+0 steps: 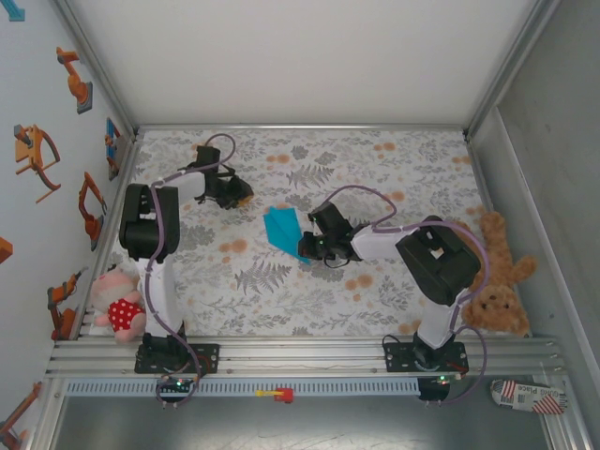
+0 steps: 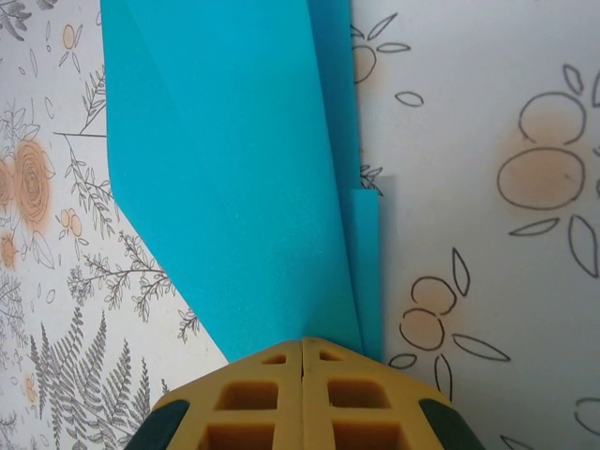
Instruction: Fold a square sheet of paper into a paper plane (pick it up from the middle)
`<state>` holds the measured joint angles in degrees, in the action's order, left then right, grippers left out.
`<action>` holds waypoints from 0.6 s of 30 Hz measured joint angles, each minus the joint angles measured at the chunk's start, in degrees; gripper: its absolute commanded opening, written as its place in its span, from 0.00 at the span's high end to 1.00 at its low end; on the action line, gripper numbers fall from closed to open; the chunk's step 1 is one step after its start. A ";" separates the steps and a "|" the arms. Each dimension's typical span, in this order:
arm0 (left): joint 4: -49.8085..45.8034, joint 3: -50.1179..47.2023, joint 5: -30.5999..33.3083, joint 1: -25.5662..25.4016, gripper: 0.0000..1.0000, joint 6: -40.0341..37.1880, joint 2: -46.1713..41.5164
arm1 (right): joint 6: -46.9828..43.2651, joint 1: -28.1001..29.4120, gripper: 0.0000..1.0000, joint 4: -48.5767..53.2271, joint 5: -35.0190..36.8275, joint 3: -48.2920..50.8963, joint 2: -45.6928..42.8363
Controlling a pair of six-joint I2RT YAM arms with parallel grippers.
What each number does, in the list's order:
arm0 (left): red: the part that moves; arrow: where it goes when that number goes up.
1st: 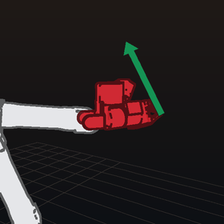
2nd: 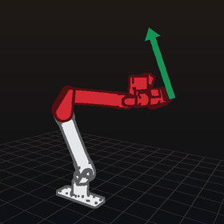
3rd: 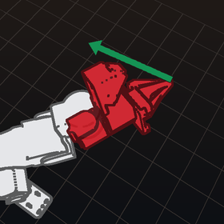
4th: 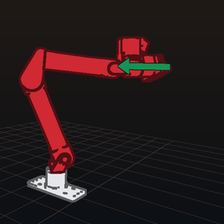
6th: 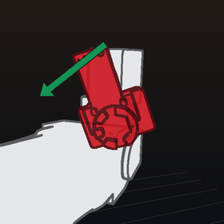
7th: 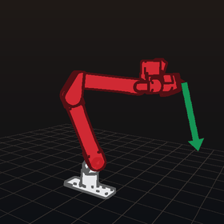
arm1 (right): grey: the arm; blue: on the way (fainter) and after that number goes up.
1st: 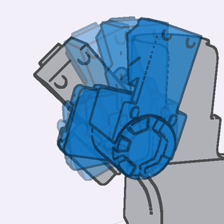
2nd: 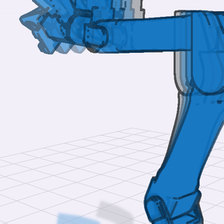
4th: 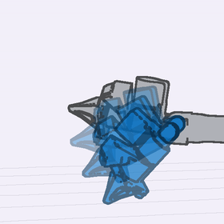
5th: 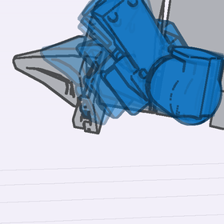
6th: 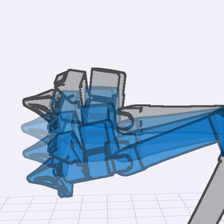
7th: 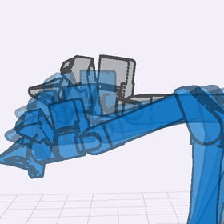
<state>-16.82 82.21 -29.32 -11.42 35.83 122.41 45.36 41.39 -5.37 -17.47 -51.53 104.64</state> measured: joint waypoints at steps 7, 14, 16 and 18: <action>3.48 -9.03 1.46 0.15 0.61 3.39 -14.08 | -0.13 -1.03 0.73 -0.76 -0.63 -0.39 -5.90; 9.38 -24.48 2.56 0.15 0.48 7.39 -29.31 | -5.84 -4.00 0.62 0.57 1.05 -4.09 -7.19; 10.54 -28.63 2.60 0.15 0.46 8.72 -31.10 | -7.17 -4.76 0.62 1.53 -0.07 -5.53 -5.49; 11.50 -31.93 2.47 0.15 0.44 9.99 -32.00 | -8.24 -5.42 0.62 2.19 -1.70 -7.52 -2.86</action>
<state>-5.32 50.28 -26.85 -11.27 45.82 90.41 37.12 35.97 -3.18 -19.18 -59.05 101.78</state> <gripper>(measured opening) 0.548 0.383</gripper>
